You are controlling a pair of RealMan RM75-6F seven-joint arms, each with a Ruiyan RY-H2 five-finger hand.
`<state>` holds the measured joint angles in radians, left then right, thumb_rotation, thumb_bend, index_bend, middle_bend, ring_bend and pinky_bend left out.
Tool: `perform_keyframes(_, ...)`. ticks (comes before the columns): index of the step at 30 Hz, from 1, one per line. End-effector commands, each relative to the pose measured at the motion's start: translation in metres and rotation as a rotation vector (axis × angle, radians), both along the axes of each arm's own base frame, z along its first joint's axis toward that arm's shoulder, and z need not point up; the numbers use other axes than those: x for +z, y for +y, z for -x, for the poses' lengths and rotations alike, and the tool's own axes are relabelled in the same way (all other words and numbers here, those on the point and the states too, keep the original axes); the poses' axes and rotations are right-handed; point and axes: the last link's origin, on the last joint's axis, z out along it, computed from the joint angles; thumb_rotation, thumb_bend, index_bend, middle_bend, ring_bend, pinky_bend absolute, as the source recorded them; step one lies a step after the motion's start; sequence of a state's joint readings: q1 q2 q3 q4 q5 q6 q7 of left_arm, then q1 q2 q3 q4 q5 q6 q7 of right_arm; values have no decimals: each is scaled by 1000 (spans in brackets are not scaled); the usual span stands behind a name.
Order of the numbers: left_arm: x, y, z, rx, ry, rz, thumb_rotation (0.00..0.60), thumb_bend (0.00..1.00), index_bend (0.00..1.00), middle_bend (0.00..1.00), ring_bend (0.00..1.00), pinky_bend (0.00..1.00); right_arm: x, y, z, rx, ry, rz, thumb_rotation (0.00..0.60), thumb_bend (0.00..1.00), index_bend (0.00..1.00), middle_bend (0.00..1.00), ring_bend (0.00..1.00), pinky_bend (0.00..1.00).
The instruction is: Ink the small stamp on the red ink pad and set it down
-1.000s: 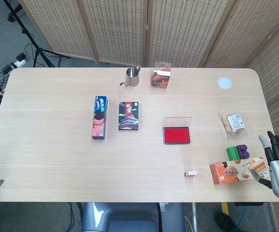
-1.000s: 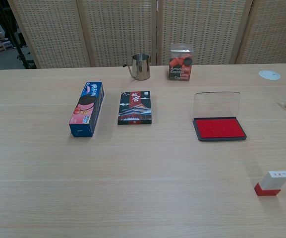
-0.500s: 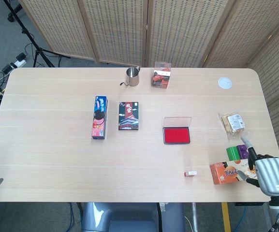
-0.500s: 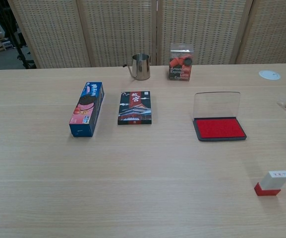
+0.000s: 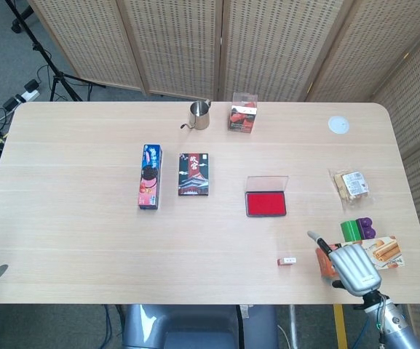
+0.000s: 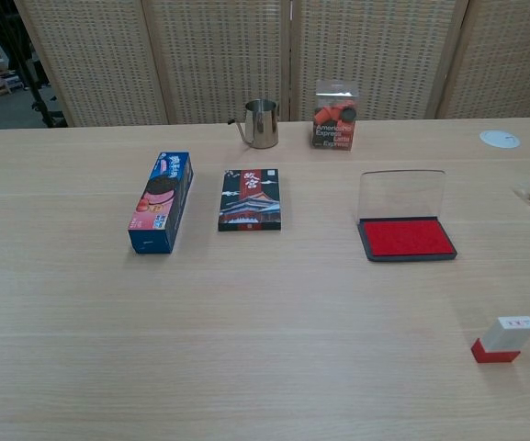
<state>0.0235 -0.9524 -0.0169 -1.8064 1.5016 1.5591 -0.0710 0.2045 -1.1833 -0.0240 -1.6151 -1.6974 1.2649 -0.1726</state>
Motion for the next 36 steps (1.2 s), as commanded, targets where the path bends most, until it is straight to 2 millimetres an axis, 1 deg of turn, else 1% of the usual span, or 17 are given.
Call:
perform_keyframes(1, -1, 0, -1, -1, 5, 3, 600, 0, 0, 0, 0, 0, -7, -4, -1, 4, 5, -16, 600, 71, 246, 952, 1000, 1000)
perform_keyframes(3, -3, 0, -1, 0, 9, 6, 600, 0, 0, 0, 0, 0, -10, -6, -2, 5, 7, -21, 600, 108, 275, 952, 1000, 1000)
perform_keyframes(10, -4, -1, -1, 2, 15, 5, 600, 0, 0, 0, 0, 0, -23, -11, -2, -26, 12, -59, 600, 164, 330, 952, 1000, 1000)
perform_keyframes(13, -5, 0, -1, 5, 15, 10, 600, 0, 0, 0, 0, 0, -33, -14, -2, -51, -14, -101, 600, 210, 333, 952, 1000, 1000)
perform_keyframes(16, -5, 0, -1, 6, 13, 15, 600, 0, 0, 0, 0, 0, -38, -18, -2, -53, -9, -110, 600, 252, 341, 952, 1000, 1000)
perform_keyframes(25, -6, 1, 0, 13, 14, 19, 600, 0, 0, 0, 0, 0, -49, -26, -4, -79, -30, -134, 600, 262, 355, 952, 1000, 1000)
perform_keyframes(28, -6, 2, 0, 13, 15, 19, 600, 0, 0, 0, 0, 0, -50, -27, -3, -87, -36, -143, 600, 279, 367, 952, 1000, 1000)
perform_keyframes(32, -6, 1, 1, 15, 14, 19, 600, 0, 0, 0, 0, 0, -52, -29, -5, -92, -42, -148, 600, 331, 367, 952, 1000, 1000)
perform_keyframes(36, -6, 1, 1, 15, 13, 19, 600, 0, 0, 0, 0, 0, -56, -30, -7, -93, -43, -156, 600, 337, 368, 952, 1000, 1000)
